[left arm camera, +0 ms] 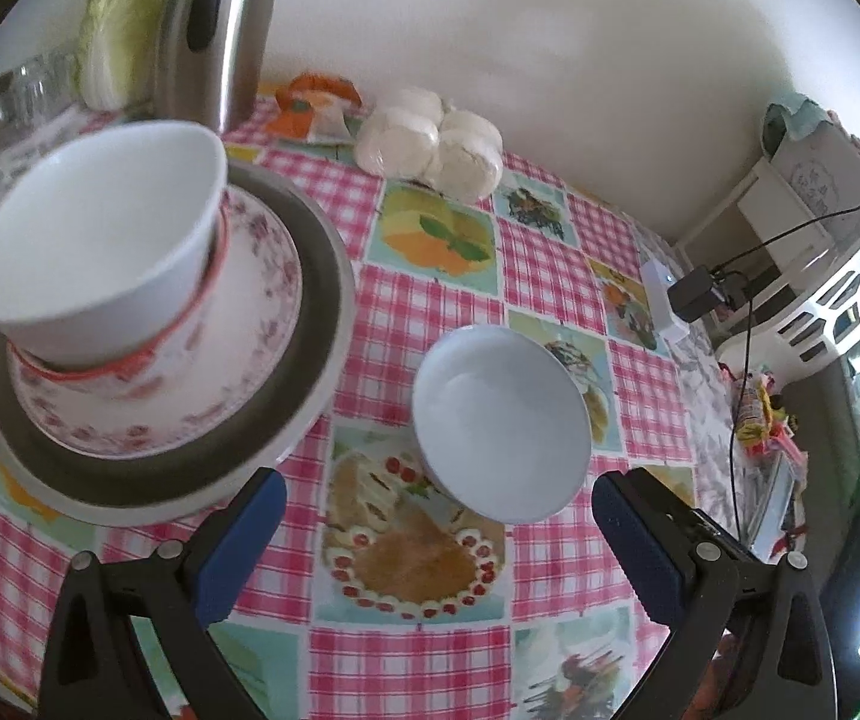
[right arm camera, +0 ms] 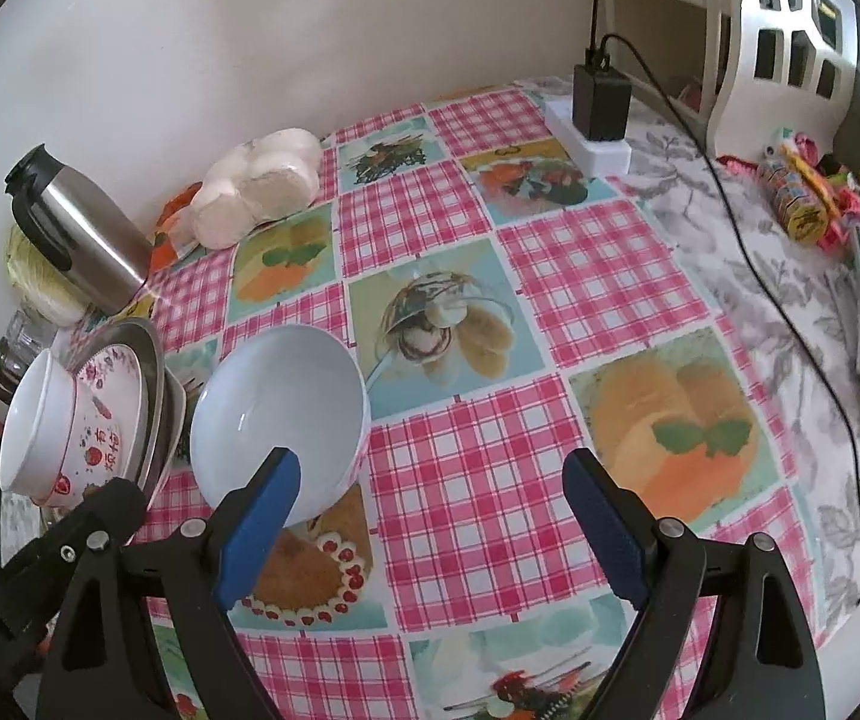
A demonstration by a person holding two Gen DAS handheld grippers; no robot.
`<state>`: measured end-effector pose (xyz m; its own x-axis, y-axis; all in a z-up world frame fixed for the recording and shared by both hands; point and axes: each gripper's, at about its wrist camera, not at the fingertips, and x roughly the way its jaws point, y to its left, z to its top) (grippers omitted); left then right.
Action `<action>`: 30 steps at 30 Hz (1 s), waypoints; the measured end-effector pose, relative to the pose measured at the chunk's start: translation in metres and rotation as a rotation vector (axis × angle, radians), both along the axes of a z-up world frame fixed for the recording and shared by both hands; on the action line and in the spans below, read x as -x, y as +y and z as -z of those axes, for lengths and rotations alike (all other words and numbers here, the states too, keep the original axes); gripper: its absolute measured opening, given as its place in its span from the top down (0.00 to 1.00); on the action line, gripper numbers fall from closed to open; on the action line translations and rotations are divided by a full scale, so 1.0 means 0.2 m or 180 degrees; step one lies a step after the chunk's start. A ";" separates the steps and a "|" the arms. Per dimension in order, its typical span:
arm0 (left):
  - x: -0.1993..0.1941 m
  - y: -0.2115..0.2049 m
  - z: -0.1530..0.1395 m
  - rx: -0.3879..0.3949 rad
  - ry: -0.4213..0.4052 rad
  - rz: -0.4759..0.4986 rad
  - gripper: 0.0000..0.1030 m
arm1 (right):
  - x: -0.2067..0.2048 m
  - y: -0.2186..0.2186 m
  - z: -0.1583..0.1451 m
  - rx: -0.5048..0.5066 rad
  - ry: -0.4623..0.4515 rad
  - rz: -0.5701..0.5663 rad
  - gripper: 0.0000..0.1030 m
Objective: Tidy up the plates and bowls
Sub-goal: 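Move both grippers toward the pale blue bowl on the tablecloth, then close both grippers on the rim of the pale blue bowl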
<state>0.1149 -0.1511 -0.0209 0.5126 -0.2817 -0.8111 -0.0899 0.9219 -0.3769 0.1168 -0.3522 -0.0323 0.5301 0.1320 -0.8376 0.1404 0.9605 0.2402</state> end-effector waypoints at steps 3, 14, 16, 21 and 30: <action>-0.02 -0.02 0.03 0.0043 0.0088 0.0005 0.00 | -0.02 0.01 0.03 -0.0074 0.0044 -0.0027 0.14; -0.06 -0.02 0.15 0.0223 0.0366 -0.0308 0.01 | -0.09 0.04 0.11 -0.0108 0.0134 -0.0109 0.39; -0.06 -0.02 0.17 0.0285 0.0407 -0.0322 0.04 | -0.10 0.03 0.12 -0.0135 0.0151 -0.0111 0.41; -0.09 -0.01 0.22 0.0446 0.0514 -0.0355 0.05 | -0.12 0.05 0.13 -0.0187 0.0144 -0.0158 0.55; -0.14 0.00 0.28 0.0391 0.0638 -0.0419 0.32 | -0.17 0.11 0.17 -0.0248 0.0176 -0.0280 0.75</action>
<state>0.1431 -0.1513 -0.0765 0.3840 -0.3257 -0.8640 -0.2902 0.8458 -0.4477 0.1515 -0.3294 -0.0660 0.4670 0.2417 -0.8506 0.0714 0.9485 0.3087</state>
